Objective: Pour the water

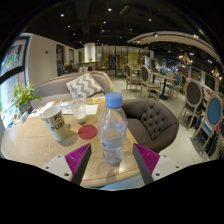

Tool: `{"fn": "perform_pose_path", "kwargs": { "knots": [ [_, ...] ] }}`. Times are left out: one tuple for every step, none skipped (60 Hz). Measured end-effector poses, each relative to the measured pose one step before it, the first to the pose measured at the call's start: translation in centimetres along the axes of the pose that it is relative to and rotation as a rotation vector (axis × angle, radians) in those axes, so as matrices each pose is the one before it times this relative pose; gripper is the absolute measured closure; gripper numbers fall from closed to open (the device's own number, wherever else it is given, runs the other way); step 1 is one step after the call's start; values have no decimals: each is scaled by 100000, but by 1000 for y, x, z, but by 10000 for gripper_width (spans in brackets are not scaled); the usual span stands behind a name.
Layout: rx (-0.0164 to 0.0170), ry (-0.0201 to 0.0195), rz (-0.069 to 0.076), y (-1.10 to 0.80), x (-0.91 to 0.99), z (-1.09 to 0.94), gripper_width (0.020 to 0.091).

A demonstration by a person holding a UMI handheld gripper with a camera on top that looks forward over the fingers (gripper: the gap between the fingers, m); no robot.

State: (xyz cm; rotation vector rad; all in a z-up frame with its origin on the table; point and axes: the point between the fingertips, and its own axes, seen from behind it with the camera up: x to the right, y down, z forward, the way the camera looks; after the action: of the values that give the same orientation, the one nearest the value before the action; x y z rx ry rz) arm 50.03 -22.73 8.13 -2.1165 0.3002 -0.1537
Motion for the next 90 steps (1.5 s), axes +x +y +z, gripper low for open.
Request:
{"fn": "perform_pose_path", "kwargs": {
  "knots": [
    [280,75,-49,14,267,623,247],
    [189,104,31,-32,218,469,248],
    [213,178,179,-47,248,399,248],
    [318,28,246,-73,153,432,250],
    [485,-159,230,-116,76,414,248],
    [662,-206,212,-131,73,416,248],
    [621,-124,170,-169,93,315,250],
    [433,-253,216,-94,14,483,253],
    [291,-427,233,-6,-43,359,257],
    [181,-431,230,25,-72,322,268],
    [194,-389,247,2,-47,299,279],
    [95,-432,279,30,-83,306,292],
    [57,-594,260,42,-111,281,312],
    [88,-644,176,38,-160,272,332],
    [77,-580,35,16,-116,189,358],
    [173,-423,-103,5,-82,230,386],
    [432,42,-207,-64,38,73,415],
    [562,264,-168,-132,-22,248,448],
    [858,168,-183,-160,-12,118,487],
    [964,-259,-95,-206,-130,84,522],
    [1031,-181,-62,-242,-105,86,576],
    [499,459,-102,-129,105,64,596],
    [-117,550,-243,47,116,49,597],
    [236,105,-193,-34,76,-67,607],
    [433,109,-427,-45,25,6,625],
    [388,-24,-385,-49,-23,17,629],
    [313,-139,-185,-38,-68,10,649],
    [200,73,-153,-20,-15,24,669],
    [57,239,3,-12,31,8,669],
    [34,145,90,-27,6,-2,686],
    [-147,227,-139,-1,12,5,714],
    [-172,228,-22,16,17,-13,715],
    [-205,-2,-67,-21,-37,-19,726],
    [-119,52,-277,-31,-65,34,733],
    [-85,31,-8,-19,-67,17,734],
    [-210,-35,-88,2,-76,6,734],
    [-325,-127,-240,28,-55,-5,734],
    [-251,-154,-295,15,-53,-16,732],
    [-73,-90,-391,-38,-48,-14,720],
    [51,89,-820,-61,-4,-4,774],
    [267,436,-681,-121,38,-51,775],
    [1,387,-747,-48,31,-71,775],
    [90,483,-1096,52,-264,176,776],
    [-115,-24,-745,-60,-44,-19,775],
    [-139,8,-396,-59,-91,0,775],
    [-196,-29,-115,-66,-83,-19,775],
    [-323,-90,-225,-50,-109,-12,776],
    [-309,68,-497,-34,-192,-19,775],
    [-287,285,-583,-105,-49,-8,775],
    [-67,529,-717,-180,-13,-33,775],
    [54,479,-902,-245,-26,-59,775],
    [97,344,-1150,-287,-70,-52,776],
    [75,331,-1286,-302,-88,-45,775],
    [61,652,-1395,-331,-40,-30,775],
    [151,948,-1614,-254,113,-68,775],
    [162,1022,-1925,-394,11,-17,774],
    [347,915,-2237,-490,-6,-36,775],
    [603,819,-2407,-580,-13,-7,775],
    [774,929,-2537,-628,10,-10,774],
    [848,1149,-2700,-669,59,24,776],
    [774,1264,-2923,-692,90,17,776],
    [668,1304,-3291,-659,80,46,776],
    [612,1383,-3579,-693,105,51,775],
    [642,1046,-3512,-647,461,161,775],
    [756,1536,-3653,-556,-6,152,775],
    [861,1363,-3806,-820,91,94,775],
    [932,1176,-3815,-782,50,142,775],
    [931,1126,-4051,-796,40,206,775],
    [827,1211,-4370,-750,82,191,775],
    [691,1327,-4664,-667,154,169,774],
    [734,1391,-4850,-675,136,186,775],
    [852,1433,-4952,-671,175,202,774],
    [902,1425,-4984,-688,175,208,775],
    [980,1242,-4798,-553,245,200,775],
    [974,1409,-5138,-654,134,230,774],
    [936,1167,-4707,-652,284,-29,776],
    [1040,1198,-4687,-652,113,191,775],
    [999,1248,-4572,-584,113,238,775],
    [758,1328,-4435,-536,170,200,776],
    [559,1467,-4323,-481,158,217,777],
    [617,1435,-4194,-245,123,294,777],
    [370,1341,-4170,-417,125,172,777],
    [361,1047,-4222,-310,204,65,776],
    [407,1042,-4159,-366,98,169,777],
    [462,1024,-3936,-360,74,180,778],
    [565,1067,-3734,-317,103,143,777],
    [512,1074,-3758,-248,91,160,777],
    [296,1029,-3958,-199,61,182,777],
    [116,966,-3985,-165,49,151,775],
    [126,996,-3759,-154,109,124,774]
  ]
}}
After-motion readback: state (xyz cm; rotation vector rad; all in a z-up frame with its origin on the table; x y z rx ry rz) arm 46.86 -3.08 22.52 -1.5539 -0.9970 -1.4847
